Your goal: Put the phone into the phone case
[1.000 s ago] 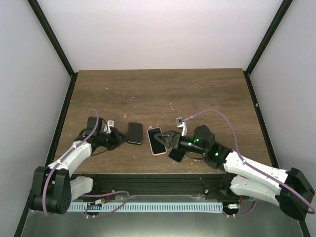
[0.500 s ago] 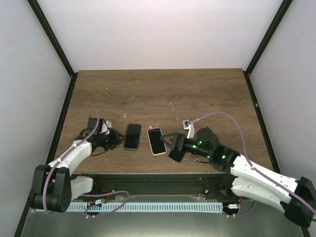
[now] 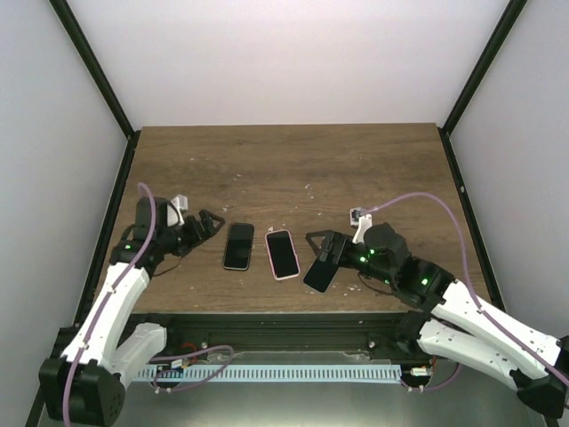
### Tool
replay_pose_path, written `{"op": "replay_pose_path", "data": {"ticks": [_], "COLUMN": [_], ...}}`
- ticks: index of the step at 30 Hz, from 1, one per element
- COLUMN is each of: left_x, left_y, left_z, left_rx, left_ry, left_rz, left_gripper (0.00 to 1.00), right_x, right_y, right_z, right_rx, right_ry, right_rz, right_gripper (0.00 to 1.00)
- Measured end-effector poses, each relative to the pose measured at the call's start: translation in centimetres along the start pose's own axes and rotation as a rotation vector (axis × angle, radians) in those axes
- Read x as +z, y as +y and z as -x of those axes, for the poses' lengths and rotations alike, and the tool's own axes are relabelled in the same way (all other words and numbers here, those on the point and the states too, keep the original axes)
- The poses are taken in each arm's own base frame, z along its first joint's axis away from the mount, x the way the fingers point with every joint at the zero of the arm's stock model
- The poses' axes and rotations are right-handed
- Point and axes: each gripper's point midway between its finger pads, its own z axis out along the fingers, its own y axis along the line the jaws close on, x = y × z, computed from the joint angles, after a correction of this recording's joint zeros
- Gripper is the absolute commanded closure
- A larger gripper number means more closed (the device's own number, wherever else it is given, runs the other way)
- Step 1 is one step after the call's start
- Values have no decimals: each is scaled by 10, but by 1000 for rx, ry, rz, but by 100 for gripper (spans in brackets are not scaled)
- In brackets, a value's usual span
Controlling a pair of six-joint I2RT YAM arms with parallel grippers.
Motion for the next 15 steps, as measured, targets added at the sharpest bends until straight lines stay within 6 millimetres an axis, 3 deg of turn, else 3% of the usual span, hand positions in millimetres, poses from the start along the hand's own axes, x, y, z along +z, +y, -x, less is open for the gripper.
{"op": "replay_pose_path", "data": {"ticks": [8, 15], "left_x": [-81, -142], "left_y": [-76, -121], "left_z": [32, 31], "left_rx": [219, 375], "left_ry": [-196, -331], "left_rz": [-128, -244], "left_gripper": [0, 0], "right_x": [-41, -85], "right_y": [14, 33], "right_z": [41, 75], "right_rx": [-40, -59], "right_ry": [-113, -229], "right_rz": [-95, -96], "right_gripper": [0, 0]}}
